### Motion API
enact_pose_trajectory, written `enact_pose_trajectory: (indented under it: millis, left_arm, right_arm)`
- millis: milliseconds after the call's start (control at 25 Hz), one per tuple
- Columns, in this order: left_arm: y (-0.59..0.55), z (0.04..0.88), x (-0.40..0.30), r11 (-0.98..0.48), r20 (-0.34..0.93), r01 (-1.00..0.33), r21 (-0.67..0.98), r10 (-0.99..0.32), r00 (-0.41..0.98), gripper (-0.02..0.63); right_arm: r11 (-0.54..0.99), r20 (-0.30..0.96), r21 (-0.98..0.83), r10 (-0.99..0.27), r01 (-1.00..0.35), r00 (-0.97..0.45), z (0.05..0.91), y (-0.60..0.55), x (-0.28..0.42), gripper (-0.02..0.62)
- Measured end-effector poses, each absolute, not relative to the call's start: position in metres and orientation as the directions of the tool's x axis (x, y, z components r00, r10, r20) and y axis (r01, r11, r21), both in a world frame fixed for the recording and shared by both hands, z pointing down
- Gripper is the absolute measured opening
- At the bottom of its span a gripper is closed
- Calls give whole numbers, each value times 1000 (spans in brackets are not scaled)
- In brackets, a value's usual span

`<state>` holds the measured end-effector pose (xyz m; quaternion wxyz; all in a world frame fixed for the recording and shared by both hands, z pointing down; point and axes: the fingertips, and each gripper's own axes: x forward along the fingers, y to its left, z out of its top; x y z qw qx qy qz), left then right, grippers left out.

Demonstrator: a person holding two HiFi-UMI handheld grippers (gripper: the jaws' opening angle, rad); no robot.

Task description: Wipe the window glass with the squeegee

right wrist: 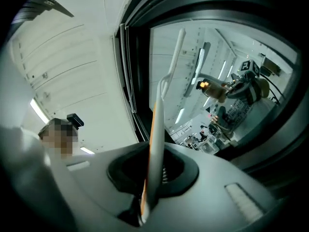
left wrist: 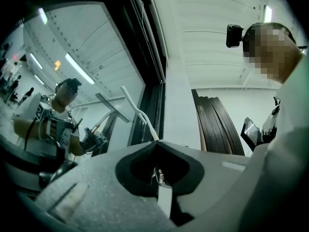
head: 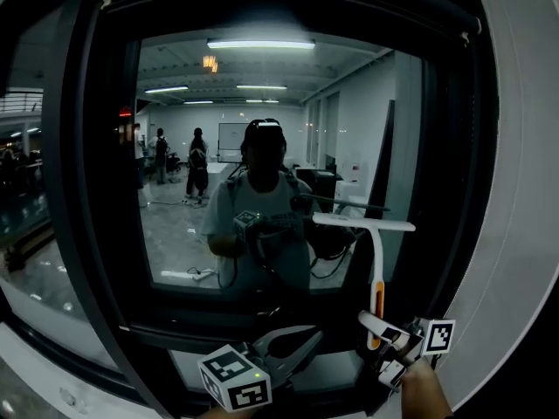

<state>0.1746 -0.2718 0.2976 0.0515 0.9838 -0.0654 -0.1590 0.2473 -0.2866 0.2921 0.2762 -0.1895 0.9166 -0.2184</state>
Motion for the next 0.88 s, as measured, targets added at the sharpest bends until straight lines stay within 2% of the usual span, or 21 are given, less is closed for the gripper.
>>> enact_pose_trajectory:
  millis: [320, 880]
  left_arm:
    - [-284, 251, 138, -975, -344, -210, 67, -220, 913, -3]
    - [-300, 211, 98, -949, -377, -314, -13, -286, 881, -3]
  right_arm:
    - [890, -426, -427, -356, -162, -832, 222, -313, 208, 28]
    - [941, -332, -249, -303, -227, -893, 109, -349, 175, 28]
